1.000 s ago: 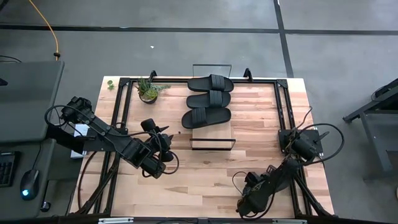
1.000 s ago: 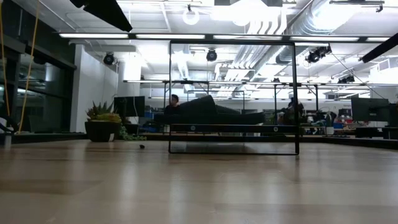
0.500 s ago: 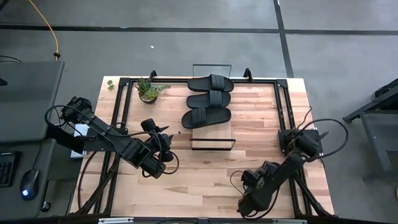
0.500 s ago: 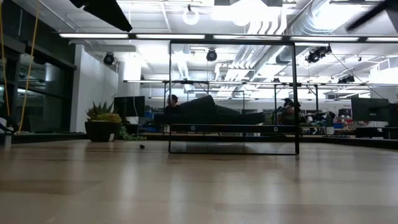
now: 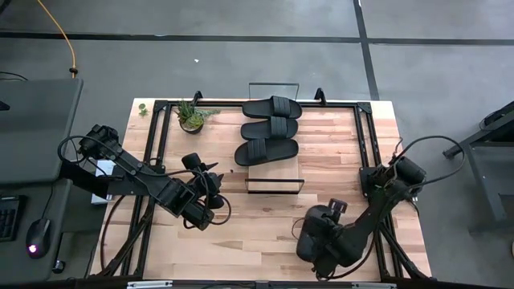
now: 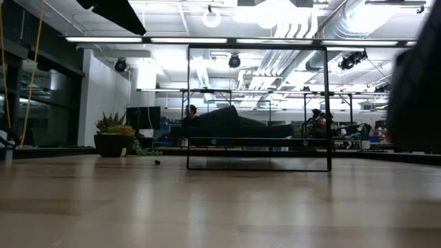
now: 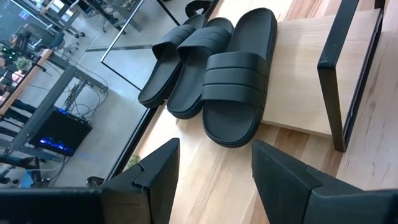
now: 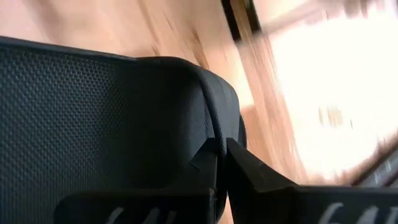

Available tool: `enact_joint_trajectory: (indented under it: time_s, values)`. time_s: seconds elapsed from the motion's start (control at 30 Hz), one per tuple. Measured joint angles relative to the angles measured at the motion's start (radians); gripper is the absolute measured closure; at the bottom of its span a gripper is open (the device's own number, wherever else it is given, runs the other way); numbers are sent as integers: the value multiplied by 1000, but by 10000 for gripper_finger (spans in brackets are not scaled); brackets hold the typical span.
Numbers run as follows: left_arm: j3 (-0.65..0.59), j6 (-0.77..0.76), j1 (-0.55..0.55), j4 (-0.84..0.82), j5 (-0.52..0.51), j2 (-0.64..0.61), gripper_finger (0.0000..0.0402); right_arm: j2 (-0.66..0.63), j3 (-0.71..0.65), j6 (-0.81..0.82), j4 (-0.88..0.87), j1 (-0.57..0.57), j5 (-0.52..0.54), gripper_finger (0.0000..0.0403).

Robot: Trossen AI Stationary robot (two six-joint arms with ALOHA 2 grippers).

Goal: Pick and place slides into the shelf
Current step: Put the black slide on the shelf

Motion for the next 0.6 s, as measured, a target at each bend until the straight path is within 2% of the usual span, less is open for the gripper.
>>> enact_joint_trajectory:
  time_s: [0.6]
  values:
    - [0,0,0,0,6,0,218,-120,0,-648,469,5,438,403]
